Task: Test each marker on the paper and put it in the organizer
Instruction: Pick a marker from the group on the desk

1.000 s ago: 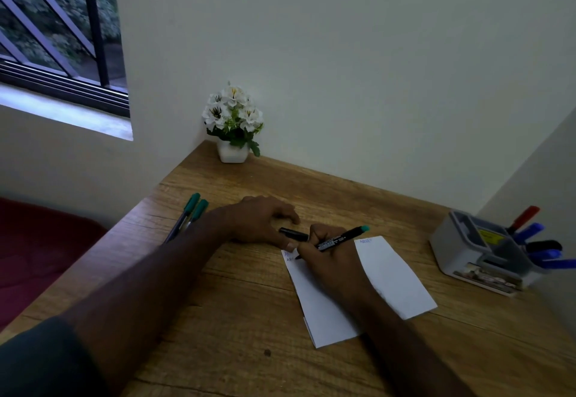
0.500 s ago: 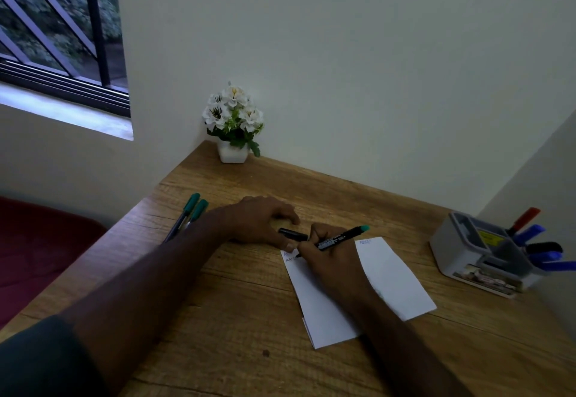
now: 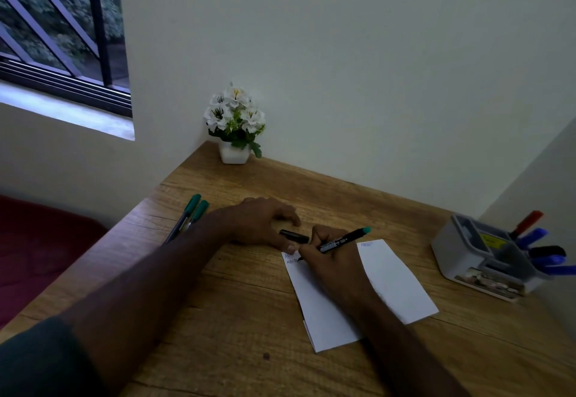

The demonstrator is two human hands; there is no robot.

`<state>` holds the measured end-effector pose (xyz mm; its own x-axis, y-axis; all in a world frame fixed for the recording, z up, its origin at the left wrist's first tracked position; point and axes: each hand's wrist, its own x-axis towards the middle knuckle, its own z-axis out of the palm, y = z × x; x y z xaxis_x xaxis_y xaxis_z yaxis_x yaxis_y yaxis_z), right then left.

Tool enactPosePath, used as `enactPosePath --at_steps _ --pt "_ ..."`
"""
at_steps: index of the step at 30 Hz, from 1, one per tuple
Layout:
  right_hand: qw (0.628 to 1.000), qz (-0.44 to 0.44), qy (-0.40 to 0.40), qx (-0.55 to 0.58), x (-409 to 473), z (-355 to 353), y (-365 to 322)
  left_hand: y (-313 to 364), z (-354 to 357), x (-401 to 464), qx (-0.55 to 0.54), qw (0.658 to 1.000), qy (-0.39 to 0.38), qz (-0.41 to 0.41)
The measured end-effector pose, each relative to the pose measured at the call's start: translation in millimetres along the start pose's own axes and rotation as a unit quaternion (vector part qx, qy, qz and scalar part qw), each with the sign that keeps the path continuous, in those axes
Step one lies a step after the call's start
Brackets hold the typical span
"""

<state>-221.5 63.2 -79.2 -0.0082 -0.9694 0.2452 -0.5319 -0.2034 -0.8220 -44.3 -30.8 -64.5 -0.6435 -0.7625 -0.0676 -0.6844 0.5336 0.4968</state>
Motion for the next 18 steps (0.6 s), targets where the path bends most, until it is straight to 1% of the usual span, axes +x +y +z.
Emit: enactPosePath --at_steps 5,9,11,14,18 --pt "1.0 -0.005 -0.008 -0.001 -1 0 -3 1 -1 0 0.0 1.0 0.0 0.0" --pt "0.999 0.018 0.016 0.036 2 -11 2 2 -1 -1 0.007 1.0 -0.003 -0.004" --pt "0.999 0.022 0.02 0.023 3 -14 6 2 -1 0 0.009 1.0 -0.005 -0.004" --pt "1.0 0.02 0.001 -0.003 2 -9 7 3 -1 0 0.006 1.0 -0.007 -0.006" --pt "1.0 0.006 -0.017 -0.002 0 -7 3 2 -1 1 0.006 1.0 -0.005 -0.004"
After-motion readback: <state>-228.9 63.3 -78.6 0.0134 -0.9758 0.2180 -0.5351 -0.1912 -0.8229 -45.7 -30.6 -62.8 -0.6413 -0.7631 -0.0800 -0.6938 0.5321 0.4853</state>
